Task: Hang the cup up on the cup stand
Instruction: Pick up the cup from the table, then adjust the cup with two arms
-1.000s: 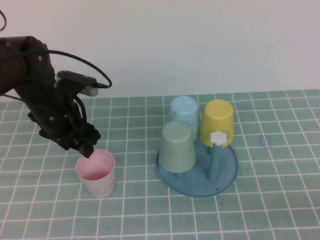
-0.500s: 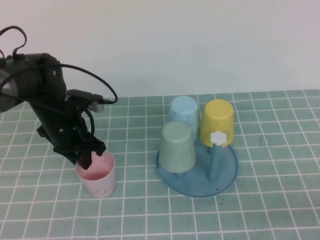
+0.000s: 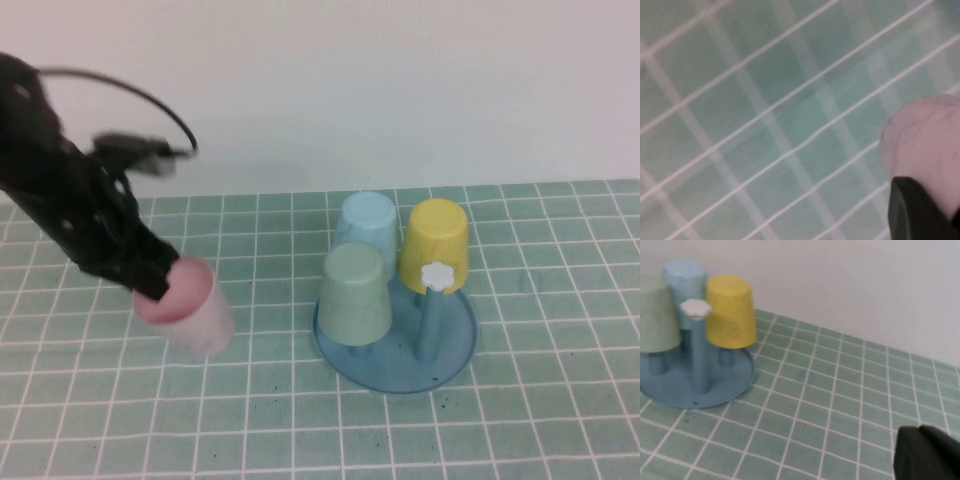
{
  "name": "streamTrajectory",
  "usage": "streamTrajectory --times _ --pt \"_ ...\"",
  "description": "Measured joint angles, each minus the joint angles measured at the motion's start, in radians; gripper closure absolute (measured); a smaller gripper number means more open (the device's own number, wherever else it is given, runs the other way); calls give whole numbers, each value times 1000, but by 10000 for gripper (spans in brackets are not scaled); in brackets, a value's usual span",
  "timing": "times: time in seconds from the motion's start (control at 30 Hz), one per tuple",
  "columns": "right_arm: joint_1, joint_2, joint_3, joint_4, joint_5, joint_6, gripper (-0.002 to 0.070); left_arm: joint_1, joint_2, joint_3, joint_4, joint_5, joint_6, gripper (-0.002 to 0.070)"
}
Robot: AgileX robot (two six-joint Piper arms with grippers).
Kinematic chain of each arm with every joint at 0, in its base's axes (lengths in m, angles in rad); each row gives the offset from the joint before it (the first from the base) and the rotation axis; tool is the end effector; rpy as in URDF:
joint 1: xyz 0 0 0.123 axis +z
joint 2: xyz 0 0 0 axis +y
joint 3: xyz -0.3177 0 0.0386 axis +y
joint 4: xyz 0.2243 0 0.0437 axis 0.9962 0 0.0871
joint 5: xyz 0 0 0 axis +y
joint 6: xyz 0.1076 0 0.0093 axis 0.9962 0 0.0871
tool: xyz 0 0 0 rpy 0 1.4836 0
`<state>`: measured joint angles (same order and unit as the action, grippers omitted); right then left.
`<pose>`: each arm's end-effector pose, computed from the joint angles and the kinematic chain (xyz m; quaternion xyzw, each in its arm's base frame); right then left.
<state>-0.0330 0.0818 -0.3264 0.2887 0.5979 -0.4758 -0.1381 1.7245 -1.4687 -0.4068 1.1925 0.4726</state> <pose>-0.0025 0.0174 0.2580 -0.1285 0.7772 -0.0191 0.6158 0.3299 -0.0860 0.3190 0.2408 0.9454 -0.1747 0.1334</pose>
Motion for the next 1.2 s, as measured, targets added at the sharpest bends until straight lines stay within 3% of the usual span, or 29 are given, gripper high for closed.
streamTrajectory --times 0.13,0.23,0.3,0.47,0.57,0.77,1.0,1.2 --pt "44 30 -119 120 131 -208 661 -2 -141 0 -190 14 90 674" --pt "100 91 -199 176 204 -257 601 -65 -200 2 -179 10 86 674" --pt "136 142 -235 195 257 -269 517 -133 -208 2 -164 6 60 674" --pt "259 293 -269 195 344 -306 201 -325 -192 25 -261 -79 62 674" --pt "333 377 -269 189 353 -332 115 -406 -164 42 -337 -94 88 674" --pt "416 476 -330 120 361 -351 59 -513 -102 75 -472 -94 116 674" --pt "457 579 -406 105 368 -363 -9 -561 -52 75 -735 -133 228 674" --pt "458 658 -454 56 370 -382 -15 -596 -7 75 -783 -134 238 674"
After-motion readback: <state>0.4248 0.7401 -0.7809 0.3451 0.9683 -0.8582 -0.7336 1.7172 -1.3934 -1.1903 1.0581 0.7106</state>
